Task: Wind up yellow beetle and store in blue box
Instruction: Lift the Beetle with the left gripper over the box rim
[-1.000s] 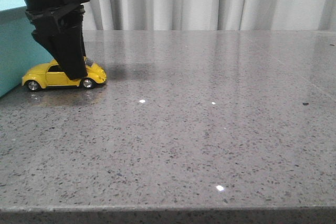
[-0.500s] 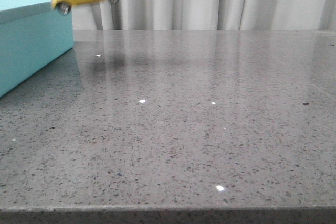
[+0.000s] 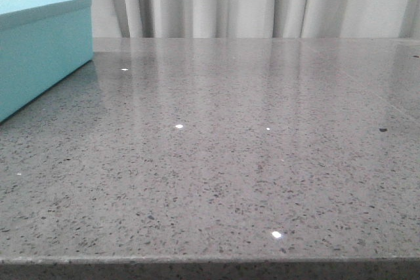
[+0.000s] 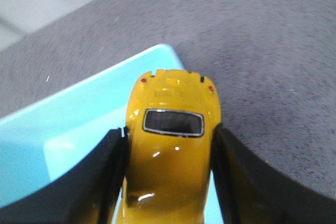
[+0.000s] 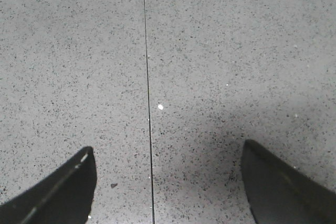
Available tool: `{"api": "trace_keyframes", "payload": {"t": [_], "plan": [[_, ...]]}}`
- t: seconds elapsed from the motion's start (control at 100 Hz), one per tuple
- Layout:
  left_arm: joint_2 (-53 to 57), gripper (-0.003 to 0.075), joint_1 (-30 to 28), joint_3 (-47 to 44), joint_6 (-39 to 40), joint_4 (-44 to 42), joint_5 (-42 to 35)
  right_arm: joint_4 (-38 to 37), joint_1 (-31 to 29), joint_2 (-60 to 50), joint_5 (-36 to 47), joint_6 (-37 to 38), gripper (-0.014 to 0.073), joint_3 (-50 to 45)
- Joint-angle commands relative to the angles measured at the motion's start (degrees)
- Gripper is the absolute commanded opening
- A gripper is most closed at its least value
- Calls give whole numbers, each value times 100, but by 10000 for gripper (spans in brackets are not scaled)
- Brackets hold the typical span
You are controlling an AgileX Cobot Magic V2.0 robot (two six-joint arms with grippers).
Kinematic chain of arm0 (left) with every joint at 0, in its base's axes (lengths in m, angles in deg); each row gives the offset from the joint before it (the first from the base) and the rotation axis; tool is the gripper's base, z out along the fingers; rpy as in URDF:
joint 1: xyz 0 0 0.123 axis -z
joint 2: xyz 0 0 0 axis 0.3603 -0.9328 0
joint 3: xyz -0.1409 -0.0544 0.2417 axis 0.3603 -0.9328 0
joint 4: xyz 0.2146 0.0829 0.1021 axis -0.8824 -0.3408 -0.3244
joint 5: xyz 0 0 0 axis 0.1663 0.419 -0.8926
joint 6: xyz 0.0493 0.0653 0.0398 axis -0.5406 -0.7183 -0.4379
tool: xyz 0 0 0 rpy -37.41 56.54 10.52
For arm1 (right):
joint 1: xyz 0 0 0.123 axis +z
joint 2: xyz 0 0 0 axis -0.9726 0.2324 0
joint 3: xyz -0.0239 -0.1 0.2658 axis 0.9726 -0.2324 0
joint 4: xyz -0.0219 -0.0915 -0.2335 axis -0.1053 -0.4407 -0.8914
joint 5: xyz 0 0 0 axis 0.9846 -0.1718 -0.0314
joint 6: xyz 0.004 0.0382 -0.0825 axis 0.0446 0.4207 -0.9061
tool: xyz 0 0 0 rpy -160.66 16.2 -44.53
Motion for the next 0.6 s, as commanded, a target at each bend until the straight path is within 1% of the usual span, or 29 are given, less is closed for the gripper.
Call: {"api": "trace_keyframes", "payload": {"t": [0.0, 0.15, 0.34, 0.48, 0.59], "plan": [[305, 97, -259, -9, 517, 21, 10, -55, -1, -112, 347, -43, 569, 148], [305, 97, -625, -476, 756, 7, 10, -55, -1, -112, 347, -43, 569, 148], [305, 97, -983, -1178, 782, -7, -1, -55, -1, -112, 347, -43, 569, 148], [279, 97, -1178, -1667, 886, -7, -160, -55, -1, -112, 352, -43, 569, 148], [279, 97, -1216, -2026, 944, -7, -379, -55, -1, -112, 359, -43, 569, 148]]}}
